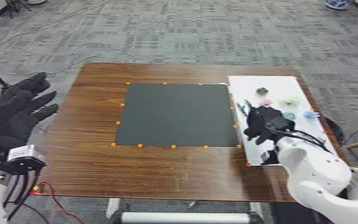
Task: Arrange flowers
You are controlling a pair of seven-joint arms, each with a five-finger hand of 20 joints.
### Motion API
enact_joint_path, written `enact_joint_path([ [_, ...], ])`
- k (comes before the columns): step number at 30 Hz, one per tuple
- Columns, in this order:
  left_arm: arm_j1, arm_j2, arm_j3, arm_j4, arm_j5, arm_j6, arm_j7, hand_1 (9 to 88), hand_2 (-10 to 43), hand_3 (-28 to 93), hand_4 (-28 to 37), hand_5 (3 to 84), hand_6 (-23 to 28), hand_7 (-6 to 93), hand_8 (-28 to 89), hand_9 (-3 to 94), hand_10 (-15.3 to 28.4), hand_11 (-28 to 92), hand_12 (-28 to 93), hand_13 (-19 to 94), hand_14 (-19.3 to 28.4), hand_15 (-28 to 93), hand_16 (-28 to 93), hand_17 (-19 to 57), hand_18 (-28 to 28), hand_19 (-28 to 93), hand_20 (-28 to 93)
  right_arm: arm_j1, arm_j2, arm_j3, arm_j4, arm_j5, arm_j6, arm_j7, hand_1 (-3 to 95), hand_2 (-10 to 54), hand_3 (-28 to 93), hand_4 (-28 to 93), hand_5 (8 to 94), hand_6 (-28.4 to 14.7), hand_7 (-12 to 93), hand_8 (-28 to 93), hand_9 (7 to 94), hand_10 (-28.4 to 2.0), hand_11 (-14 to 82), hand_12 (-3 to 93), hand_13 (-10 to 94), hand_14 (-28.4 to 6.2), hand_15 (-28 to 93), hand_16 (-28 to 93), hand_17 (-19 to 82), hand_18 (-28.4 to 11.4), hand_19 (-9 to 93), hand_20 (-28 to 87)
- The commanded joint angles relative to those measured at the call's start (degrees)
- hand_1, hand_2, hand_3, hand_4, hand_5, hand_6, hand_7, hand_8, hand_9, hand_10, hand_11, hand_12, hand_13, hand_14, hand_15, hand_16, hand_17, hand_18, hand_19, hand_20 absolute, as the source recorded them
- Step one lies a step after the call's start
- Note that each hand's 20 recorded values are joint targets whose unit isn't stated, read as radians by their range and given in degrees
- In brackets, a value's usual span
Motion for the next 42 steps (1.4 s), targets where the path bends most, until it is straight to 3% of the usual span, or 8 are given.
enact_joint_path([
  [1,-2.65,4.63,-1.29,0.92,-0.49,-1.73,-2.23,27.0,-9.4,70,-26.1,22.5,1.9,24.2,-12,16.9,9.6,22,20,9,12.7,42,-4,-10.2,20.4,41,7,19.89,-16.8,-10.9,5.39,-0.51,0.78,-2.17,36.6,-9.5,87,-11,82.2,1.7,47,24,86.8,-8.9,60.1,48.1,78,-9.6,85,45,45,-23.8,93,62],
  [9,-10.61,8.29,4.04,3.57,-0.94,-3.16,-3.2,26.6,-9.0,70,-26.5,22.6,2.0,24.1,-12,16.9,9.7,22,20,9,12.9,42,-4,-10.4,20.5,41,7,27.44,-32.9,-19.82,16.53,-1.44,-1.0,-1.43,37.0,-9.5,87,-11,82.8,1.5,46,24,86.8,-8.9,60.0,48.2,79,-9.6,85,45,45,-23.5,93,62],
  [11,-11.87,9.13,4.72,4.09,-2.88,-3.05,-2.47,26.7,-8.8,70,-26.8,22.8,2.1,24.1,-12,17.1,9.9,22,20,9,13.1,42,-3,-10.5,20.6,41,7,28.3,-35.54,-21.57,18.61,-1.49,-1.04,-1.17,37.1,-9.5,86,-12,82.9,1.5,46,24,86.8,-8.9,60.0,48.2,79,-9.6,85,45,45,-23.6,93,62],
  [16,-15.61,10.72,7.03,4.95,-2.01,-3.35,-1.93,27.1,-8.5,70,-27.1,23.6,2.8,24.1,-13,17.8,10.7,22,20,9,13.9,43,-3,-10.6,21.2,41,8,29.35,-39.39,-25.98,21.46,-1.0,-0.79,0.98,37.7,-9.5,86,-13,82.8,1.4,46,24,86.6,-8.9,60.1,48.1,79,-9.4,85,45,45,-23.3,93,62],
  [18,-18.26,11.21,9.09,6.15,-1.3,-3.29,-2.28,27.3,-8.6,70,-27.2,23.8,3.1,23.9,-13,18.0,11.3,23,20,9,14.2,43,-3,-10.6,21.5,42,8,28.71,-41.8,-25.9,24.44,-1.57,-1.52,0.13,38.2,-9.5,86,-13,82.6,1.3,46,23,86.4,-8.7,60.2,48.1,78,-9.2,85,45,45,-23.2,93,63],
  [21,-19.21,11.19,10.13,6.25,-0.56,-3.75,-2.36,27.3,-8.6,70,-27.4,24.3,3.6,23.8,-13,18.3,12.3,24,19,9,15.3,45,-3,-10.7,21.9,42,8,28.92,-43.88,-28.16,26.33,-1.39,-0.68,2.12,38.5,-9.5,85,-13,82.1,1.1,47,23,86.3,-8.5,60.4,48.0,78,-9.1,85,45,45,-23.2,93,63],
  [30,-23.41,11.38,14.47,7.79,-0.97,-5.53,-2.95,27.7,-8.6,70,-27.5,25.1,4.4,23.0,-13,18.6,13.5,24,18,9,16.5,47,-5,-11.0,22.6,43,9,25.19,-48.75,-27.21,31.14,-2.04,-1.27,5.56,38.5,-9.5,86,-14,81.0,1.5,50,21,86.1,-8.0,60.9,47.6,79,-8.6,85,45,46,-22.5,93,63],
  [42,-26.17,10.95,17.39,9.24,-0.93,-7.3,-3.73,27.8,-8.9,70,-27.2,24.8,4.4,22.8,-12,18.0,13.4,25,17,8,17.0,49,-6,-11.3,22.8,43,9,20.68,-52.01,-25.15,33.09,-4.95,0.27,6.12,38.1,-9.5,87,-14,81.4,1.8,50,21,86.5,-7.7,60.8,47.5,79,-8.4,85,45,46,-22.6,93,63],
])
